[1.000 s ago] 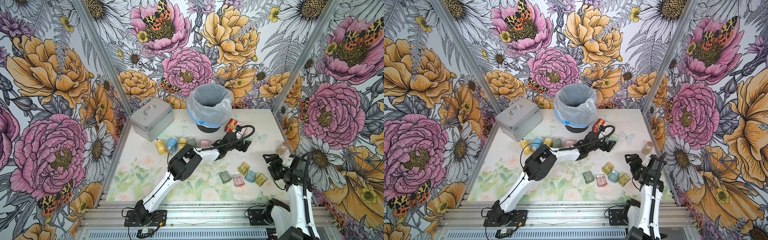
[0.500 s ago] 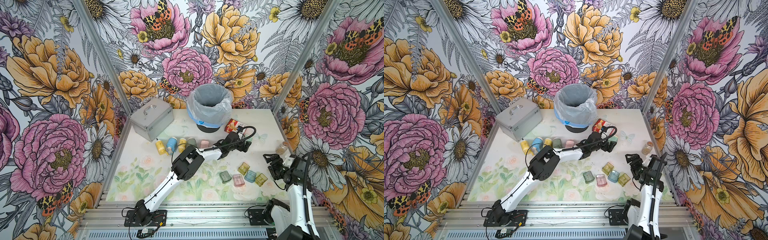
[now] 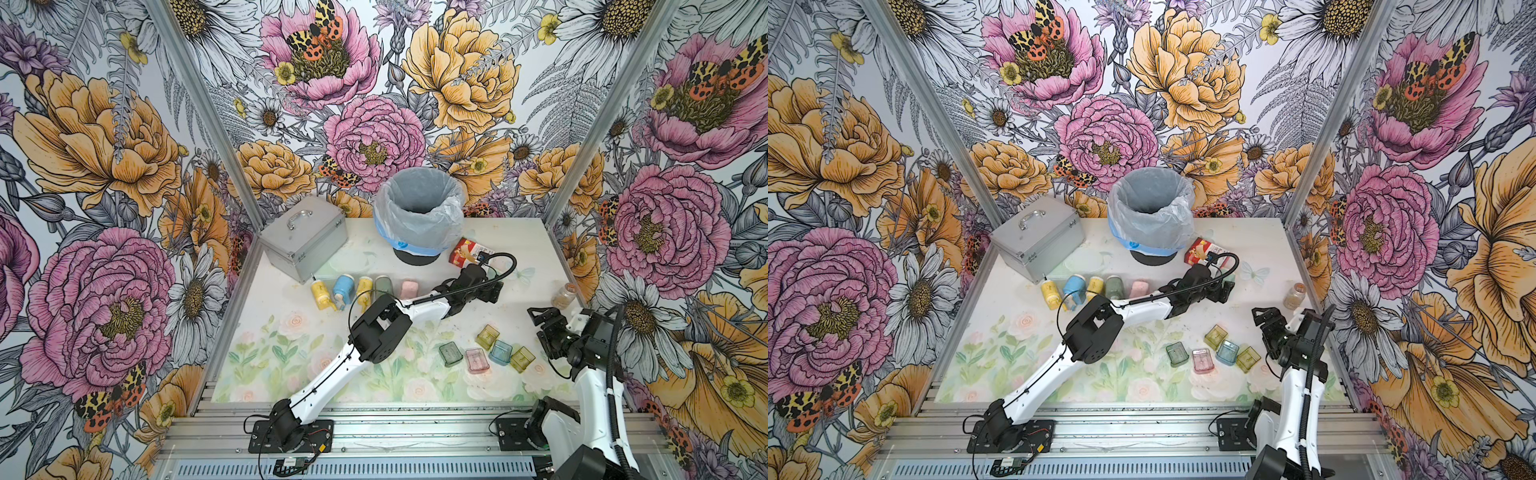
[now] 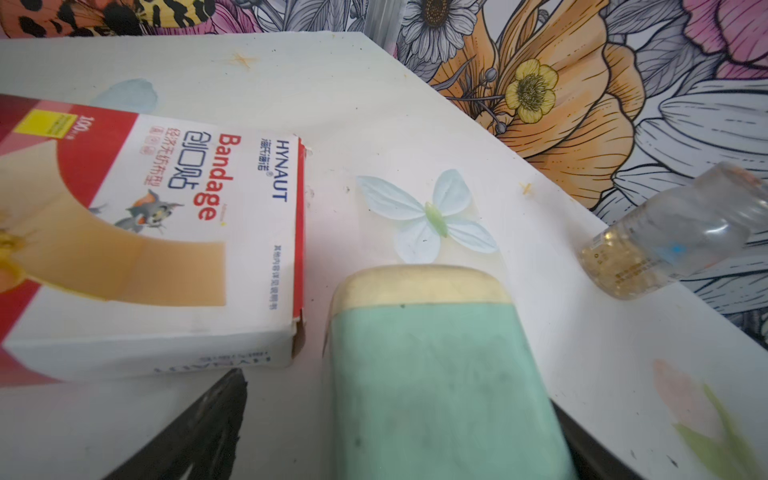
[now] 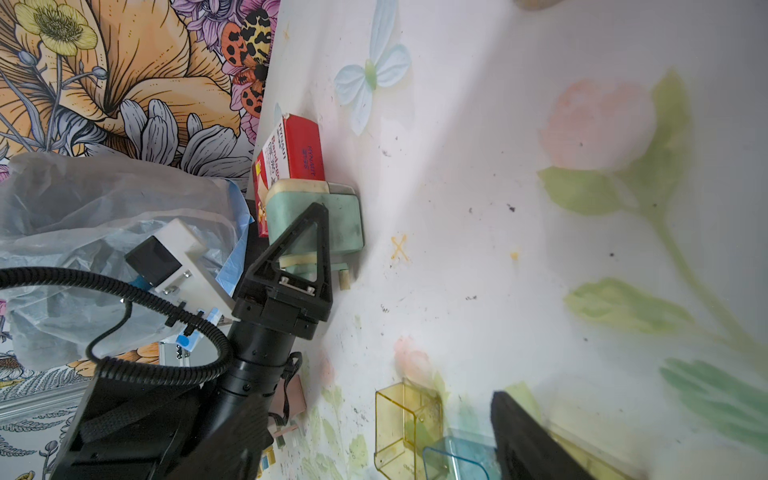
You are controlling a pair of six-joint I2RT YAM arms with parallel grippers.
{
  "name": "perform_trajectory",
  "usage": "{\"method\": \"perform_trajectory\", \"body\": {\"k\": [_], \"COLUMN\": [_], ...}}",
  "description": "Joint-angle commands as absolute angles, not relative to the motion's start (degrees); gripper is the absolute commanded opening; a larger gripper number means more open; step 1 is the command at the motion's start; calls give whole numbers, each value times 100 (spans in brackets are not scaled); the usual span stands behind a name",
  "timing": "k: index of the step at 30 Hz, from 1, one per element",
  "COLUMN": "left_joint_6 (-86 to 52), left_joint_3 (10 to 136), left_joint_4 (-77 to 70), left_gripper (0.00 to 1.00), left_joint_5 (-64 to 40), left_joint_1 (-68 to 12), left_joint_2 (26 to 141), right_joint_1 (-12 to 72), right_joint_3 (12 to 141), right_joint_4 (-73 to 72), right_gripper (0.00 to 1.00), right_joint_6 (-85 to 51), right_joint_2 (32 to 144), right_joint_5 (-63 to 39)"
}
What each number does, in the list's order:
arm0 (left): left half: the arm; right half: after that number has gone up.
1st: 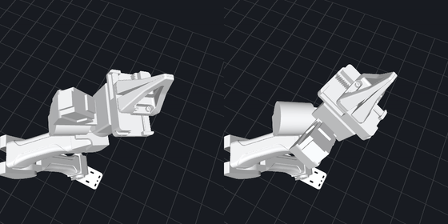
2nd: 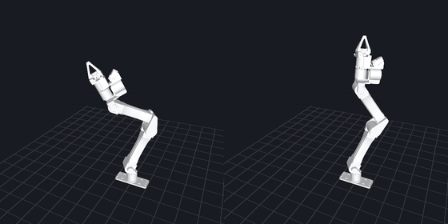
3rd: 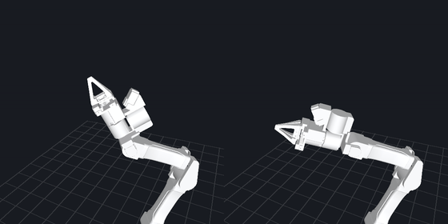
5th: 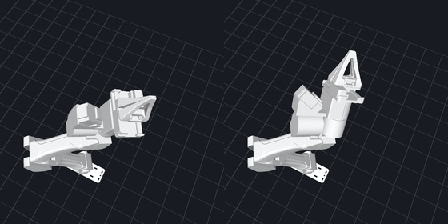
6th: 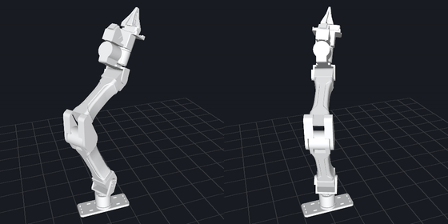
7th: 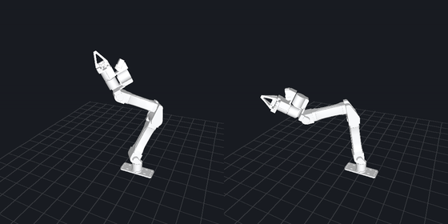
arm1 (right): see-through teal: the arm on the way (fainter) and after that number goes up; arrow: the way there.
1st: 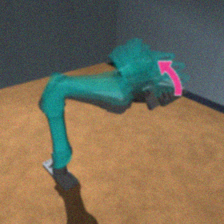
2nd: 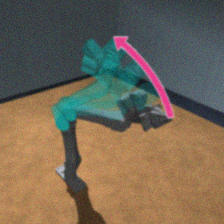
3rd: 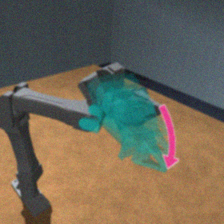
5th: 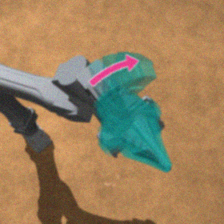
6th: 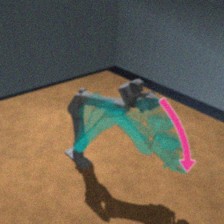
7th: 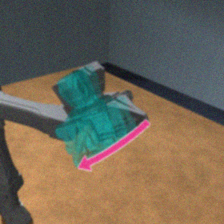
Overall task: Take out the pencil sharpener tray and clean the shavings
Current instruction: Pick up the pencil sharpener from the center of the board.
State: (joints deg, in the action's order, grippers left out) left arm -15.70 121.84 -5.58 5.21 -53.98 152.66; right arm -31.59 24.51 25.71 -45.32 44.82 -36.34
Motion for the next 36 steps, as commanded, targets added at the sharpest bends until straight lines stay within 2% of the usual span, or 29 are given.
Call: {"method": "perform_trajectory", "body": {"k": [1, 4, 11, 17, 27, 36], "left_joint_6": [-1688, -1683, -1420, -1259, -1179, -953], "left_joint_3": [12383, 12385, 12384, 12153, 10863, 9834], "left_joint_4": [-369, -369, -396, -404, -573, -589], "left_gripper": [90, 87, 65, 56, 37, 28], "left_joint_5": [818, 694, 225, 114, -25, -198], "left_joint_1": [-5392, -5403, -5389, -5390, -5311, -5317], "left_joint_2": [15448, 15452, 15434, 15237, 14290, 13381], "right_joint_1": [-3206, -3217, -3225, -3226, -3223, -3115], "right_joint_3": [2443, 2453, 2462, 2461, 2470, 2517], "right_joint_4": [2366, 2334, 2226, 2196, 2101, 2109], "right_gripper": [85, 85, 85, 84, 85, 85], "right_joint_6": [-4483, -4482, -4518, -4518, -4469, -4352], "right_joint_2": [4509, 4541, 4630, 4644, 4733, 4728], "right_joint_5": [-3691, -3717, -3811, -3843, -4034, -4062]}}
